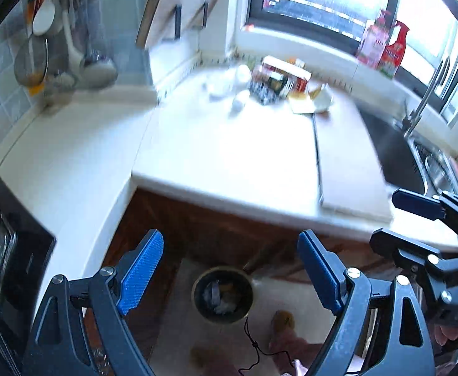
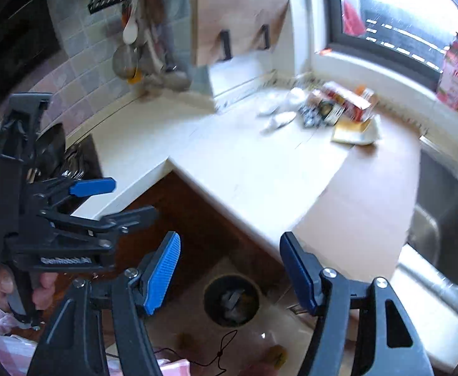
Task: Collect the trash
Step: 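Raise both open tools back up to the counter items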
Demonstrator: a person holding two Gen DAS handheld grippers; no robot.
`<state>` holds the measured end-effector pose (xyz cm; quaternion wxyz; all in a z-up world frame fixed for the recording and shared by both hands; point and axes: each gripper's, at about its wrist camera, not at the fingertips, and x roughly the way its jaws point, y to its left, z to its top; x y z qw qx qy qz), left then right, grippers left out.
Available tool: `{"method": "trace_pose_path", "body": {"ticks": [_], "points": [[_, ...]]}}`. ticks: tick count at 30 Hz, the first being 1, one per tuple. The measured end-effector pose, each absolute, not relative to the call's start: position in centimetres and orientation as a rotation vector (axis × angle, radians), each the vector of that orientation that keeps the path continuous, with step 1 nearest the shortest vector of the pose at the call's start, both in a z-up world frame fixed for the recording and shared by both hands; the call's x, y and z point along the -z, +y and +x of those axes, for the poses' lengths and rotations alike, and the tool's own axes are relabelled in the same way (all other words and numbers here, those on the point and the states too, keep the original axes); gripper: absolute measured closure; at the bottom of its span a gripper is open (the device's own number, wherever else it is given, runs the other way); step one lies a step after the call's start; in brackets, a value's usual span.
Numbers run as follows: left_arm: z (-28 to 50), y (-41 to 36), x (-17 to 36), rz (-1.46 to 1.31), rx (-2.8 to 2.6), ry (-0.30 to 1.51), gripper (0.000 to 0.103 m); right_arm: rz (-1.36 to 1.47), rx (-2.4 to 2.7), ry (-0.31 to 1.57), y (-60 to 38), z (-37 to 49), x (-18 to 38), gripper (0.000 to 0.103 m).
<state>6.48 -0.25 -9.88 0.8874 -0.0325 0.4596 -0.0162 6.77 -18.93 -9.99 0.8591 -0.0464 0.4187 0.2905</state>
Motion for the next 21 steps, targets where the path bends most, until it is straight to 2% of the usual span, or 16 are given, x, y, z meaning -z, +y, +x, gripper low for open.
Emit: {"method": "trace_pose_path", "body": {"ticks": [7,12,21], "points": [[11.3,-1.6,5.2,0.001,0.020,0.845,0.016,-0.087,-0.565,0.844,-22.0,12.1,6.4,0.037],[16.9,-2.3,3.7,0.066,-0.008,0.806,0.013,-0.160,-0.502,0.821,-23.7,17.2,5.1,0.036],[29.2,-2.5,6.5,0.105,-0.040,0.873,0.012,-0.169,-0.410,0.852,-26.8,29.8,5.7,0.037]]}}
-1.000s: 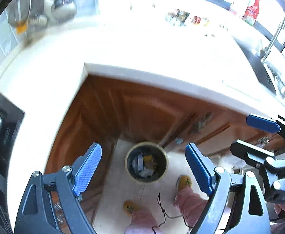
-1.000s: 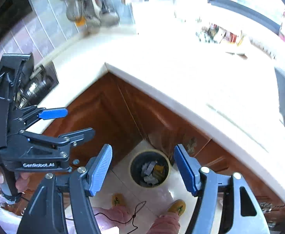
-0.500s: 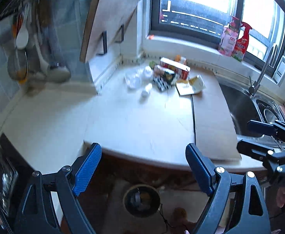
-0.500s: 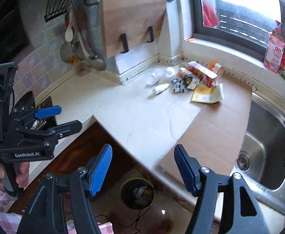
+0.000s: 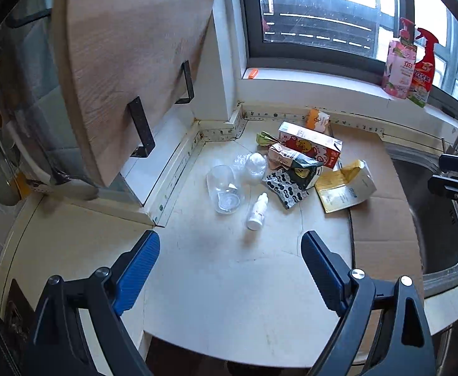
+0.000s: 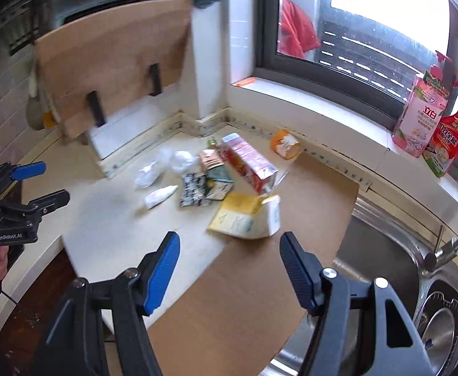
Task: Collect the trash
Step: 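Raise both open tools back up to the counter items, then grasp the clear plastic bottle with the left tool while the right tool grasps the white tube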
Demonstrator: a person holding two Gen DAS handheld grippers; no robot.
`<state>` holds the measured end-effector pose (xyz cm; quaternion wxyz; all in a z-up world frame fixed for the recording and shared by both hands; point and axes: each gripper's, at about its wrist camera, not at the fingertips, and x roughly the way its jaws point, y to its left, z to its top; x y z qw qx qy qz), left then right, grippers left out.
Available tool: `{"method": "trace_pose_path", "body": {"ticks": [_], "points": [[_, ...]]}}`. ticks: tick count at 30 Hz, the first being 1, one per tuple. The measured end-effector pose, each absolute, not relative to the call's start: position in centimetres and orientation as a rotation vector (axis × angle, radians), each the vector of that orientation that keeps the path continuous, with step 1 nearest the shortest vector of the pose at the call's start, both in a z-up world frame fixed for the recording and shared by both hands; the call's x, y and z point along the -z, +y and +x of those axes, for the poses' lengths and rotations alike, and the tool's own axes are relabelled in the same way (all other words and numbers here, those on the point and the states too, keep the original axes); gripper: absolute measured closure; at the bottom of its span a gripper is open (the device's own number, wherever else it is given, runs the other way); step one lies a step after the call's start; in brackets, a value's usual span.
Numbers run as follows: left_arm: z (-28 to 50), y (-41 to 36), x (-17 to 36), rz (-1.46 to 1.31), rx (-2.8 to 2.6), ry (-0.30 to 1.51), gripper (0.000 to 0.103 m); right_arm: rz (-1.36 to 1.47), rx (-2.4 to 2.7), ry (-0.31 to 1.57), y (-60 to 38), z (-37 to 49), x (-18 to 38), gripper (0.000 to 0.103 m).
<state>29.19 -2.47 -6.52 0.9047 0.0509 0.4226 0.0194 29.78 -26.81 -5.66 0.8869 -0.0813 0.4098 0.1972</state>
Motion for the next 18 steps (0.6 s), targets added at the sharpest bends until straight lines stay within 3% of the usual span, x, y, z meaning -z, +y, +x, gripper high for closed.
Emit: {"method": "trace_pose_path", "body": {"ticks": [18], "points": [[44.7,-1.8,15.8,0.136,-0.105,1.015,0.013,-0.079,-0.349,1.067,-27.6,42.2,17.3,0.037]]}}
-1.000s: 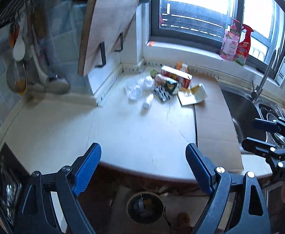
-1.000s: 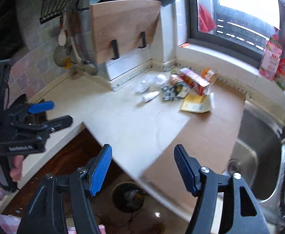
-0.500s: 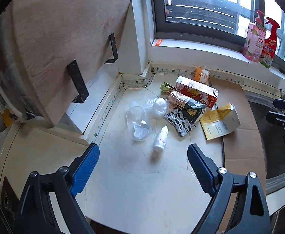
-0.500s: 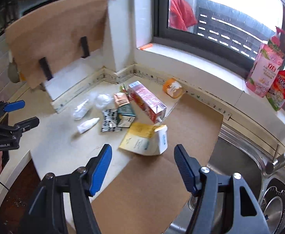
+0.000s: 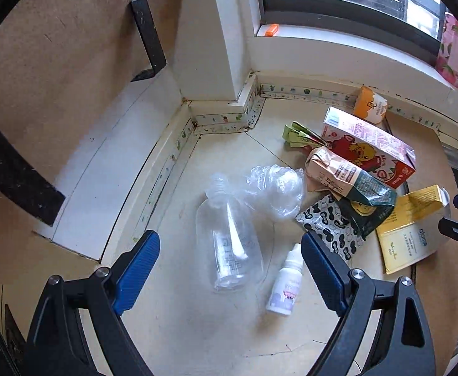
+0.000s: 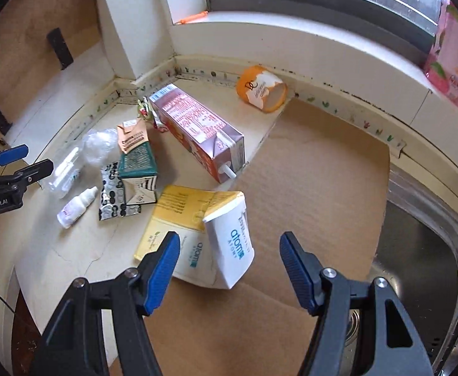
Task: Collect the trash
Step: 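Grasp the clear plastic bottle with the left tool while the right tool grasps the white tube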
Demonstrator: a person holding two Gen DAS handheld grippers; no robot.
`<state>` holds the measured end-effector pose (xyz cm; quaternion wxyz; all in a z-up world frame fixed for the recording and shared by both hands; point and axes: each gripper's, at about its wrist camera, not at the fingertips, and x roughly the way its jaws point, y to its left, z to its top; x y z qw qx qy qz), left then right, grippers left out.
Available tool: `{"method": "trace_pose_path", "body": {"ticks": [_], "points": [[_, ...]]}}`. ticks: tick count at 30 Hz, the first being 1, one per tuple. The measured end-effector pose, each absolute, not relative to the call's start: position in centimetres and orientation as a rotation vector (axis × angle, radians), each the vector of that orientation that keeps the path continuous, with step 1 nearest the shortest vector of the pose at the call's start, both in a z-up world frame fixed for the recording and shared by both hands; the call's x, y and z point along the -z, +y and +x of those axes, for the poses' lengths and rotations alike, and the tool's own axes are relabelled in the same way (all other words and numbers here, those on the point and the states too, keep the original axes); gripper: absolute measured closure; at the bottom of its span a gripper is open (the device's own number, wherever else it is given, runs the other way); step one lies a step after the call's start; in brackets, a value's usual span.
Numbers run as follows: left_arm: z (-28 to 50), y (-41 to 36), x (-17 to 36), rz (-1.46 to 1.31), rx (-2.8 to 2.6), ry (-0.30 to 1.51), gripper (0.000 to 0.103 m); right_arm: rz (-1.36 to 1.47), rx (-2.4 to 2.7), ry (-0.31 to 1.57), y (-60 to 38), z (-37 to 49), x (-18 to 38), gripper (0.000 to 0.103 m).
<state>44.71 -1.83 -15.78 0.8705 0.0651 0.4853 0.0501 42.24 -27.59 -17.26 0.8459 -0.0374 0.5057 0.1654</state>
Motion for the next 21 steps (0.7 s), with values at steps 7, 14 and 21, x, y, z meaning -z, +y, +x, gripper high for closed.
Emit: {"method": "trace_pose_path", "body": {"ticks": [7,14,21], "points": [[47.0,-0.7,18.5,0.103,-0.113,1.095,0.026,-0.089,-0.359,1.109,-27.3,43.0,19.0,0.051],[48.3,0.3,20.4,0.010,-0.116,1.165,0.048,-0.045,-0.365,1.136,-27.7,43.2,19.8,0.065],[47.3,0.0,19.6,0.022,-0.127,1.135,0.050,-0.010,-0.350,1.115,-28.3,42.3,18.9,0.067]]}}
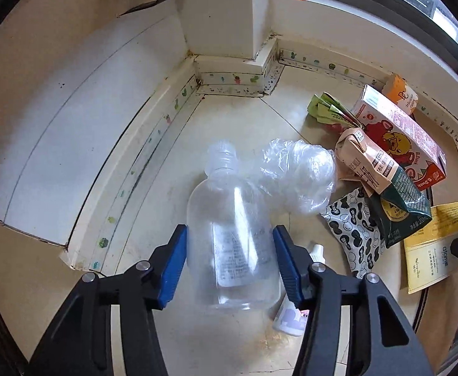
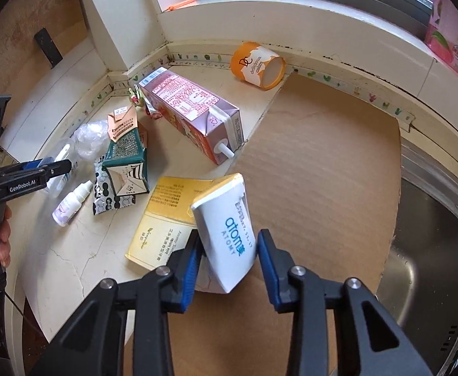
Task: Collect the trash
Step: 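Grasp the clear plastic bottle with the left tool while the right tool grasps the white tube, then carry the bottle and tube with yellow leaflet down over the floor bin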
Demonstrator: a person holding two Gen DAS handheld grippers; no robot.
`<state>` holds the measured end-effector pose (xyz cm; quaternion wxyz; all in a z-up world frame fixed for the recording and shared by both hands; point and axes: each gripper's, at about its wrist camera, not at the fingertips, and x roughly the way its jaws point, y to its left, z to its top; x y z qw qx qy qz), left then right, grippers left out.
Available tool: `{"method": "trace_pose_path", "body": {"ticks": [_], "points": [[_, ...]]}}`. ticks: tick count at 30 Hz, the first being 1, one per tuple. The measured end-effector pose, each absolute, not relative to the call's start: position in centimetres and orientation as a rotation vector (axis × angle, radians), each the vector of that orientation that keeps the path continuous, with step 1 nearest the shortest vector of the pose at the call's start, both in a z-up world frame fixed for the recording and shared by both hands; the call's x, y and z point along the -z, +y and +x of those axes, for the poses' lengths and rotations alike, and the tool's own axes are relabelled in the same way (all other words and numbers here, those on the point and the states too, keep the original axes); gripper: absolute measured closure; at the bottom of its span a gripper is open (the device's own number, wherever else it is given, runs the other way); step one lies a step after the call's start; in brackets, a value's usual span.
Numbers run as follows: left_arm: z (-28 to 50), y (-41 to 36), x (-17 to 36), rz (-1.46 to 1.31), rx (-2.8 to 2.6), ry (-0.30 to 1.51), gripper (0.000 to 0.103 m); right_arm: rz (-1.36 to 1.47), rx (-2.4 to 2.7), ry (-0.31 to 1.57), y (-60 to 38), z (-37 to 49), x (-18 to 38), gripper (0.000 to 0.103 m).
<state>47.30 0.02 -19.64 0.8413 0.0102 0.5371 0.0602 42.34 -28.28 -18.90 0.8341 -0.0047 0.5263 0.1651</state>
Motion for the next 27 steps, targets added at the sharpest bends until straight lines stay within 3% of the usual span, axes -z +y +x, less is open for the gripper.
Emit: {"method": "trace_pose_path", "body": {"ticks": [27], "points": [[30.4,-4.5,5.4,-0.002,0.076,0.971,0.051,-0.142,-0.360,0.828,-26.3,27.9,4.9,0.068]]}}
